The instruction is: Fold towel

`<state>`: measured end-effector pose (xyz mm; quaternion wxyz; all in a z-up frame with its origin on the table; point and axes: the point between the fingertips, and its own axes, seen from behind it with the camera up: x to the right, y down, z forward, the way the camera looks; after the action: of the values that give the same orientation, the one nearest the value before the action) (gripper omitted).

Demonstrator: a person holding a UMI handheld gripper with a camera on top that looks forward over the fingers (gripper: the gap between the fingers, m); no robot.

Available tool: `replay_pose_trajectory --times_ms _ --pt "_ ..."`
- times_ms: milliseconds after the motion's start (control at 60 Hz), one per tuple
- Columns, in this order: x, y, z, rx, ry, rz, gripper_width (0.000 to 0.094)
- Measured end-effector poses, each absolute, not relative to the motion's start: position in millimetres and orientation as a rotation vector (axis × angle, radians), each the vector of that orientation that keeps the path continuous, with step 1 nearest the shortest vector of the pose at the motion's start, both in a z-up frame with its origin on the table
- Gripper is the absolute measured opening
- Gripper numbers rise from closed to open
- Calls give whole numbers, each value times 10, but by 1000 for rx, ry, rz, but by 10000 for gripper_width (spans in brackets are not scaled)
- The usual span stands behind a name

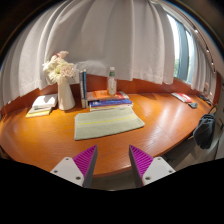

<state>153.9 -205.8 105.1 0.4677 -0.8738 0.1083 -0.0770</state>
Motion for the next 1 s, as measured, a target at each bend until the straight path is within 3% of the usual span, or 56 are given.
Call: replay_pose_trajectory --times_ms 350,567,683,717,767,1000 --pt "629 -227 284 -2272 71 -50 616" --pt "430 350 -116 -2349 6 -36 589" --pt "457 400 -126 -2332 6 -57 418" --pt "484 397 -128 -2333 6 -70 317" --pt "579 405 -126 -2326 7 -127 75" --pt "595 377 -46 -2384 -41 -102 39"
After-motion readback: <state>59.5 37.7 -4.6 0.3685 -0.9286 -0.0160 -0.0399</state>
